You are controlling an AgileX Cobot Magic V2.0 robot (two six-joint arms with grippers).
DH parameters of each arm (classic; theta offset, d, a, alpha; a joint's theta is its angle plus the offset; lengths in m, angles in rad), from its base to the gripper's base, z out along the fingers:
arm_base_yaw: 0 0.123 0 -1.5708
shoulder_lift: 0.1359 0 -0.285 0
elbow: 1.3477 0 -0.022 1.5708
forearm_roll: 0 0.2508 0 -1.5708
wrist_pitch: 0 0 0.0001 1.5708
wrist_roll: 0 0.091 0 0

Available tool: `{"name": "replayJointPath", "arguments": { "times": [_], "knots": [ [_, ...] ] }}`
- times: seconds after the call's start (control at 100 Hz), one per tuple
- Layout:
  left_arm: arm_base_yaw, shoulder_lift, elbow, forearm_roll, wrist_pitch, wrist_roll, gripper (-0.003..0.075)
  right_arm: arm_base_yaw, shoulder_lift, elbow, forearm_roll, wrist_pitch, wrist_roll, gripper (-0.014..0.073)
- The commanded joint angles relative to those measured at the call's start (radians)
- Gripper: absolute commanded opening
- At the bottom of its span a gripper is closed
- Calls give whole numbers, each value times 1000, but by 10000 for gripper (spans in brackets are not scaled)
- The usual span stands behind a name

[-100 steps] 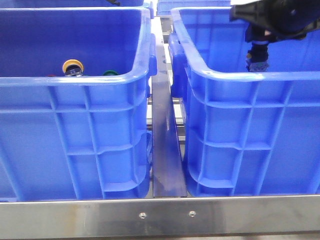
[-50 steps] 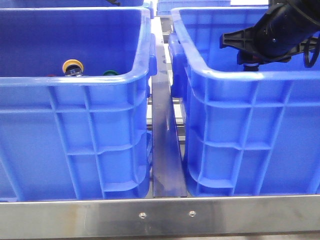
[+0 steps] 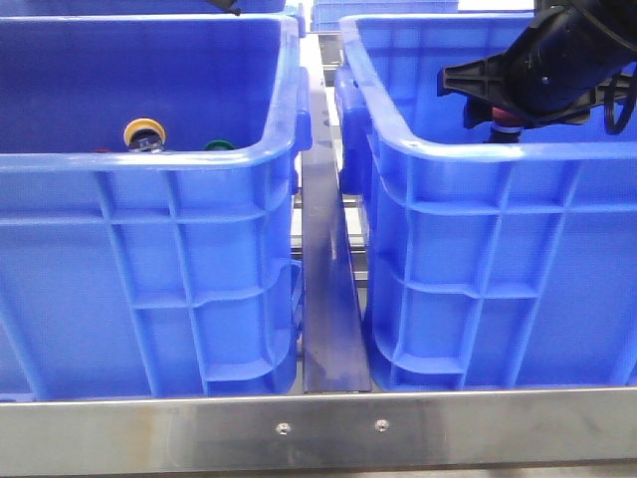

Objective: Pick red and yellow buttons and place in box
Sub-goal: 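Lower the red button into the empty crate and open the right gripper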

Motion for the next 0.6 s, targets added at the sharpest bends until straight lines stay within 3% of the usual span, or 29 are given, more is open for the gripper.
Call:
{"name": "replayJointPath", "arguments": {
  "times": [0.0,0.42,0.59],
  "knots": [
    [-7,-26,-29,-14,-40,-5,619,-6,-69,-32,-19,-58,-8,508],
    [-7,-26,-29,-14,-35,-5,619,-6,-322,109,-19,-41,-65,495],
    [-7,-26,-29,-13,-35,-5,619,-6,-502,238,-19,11,-92,295]
  ]
}}
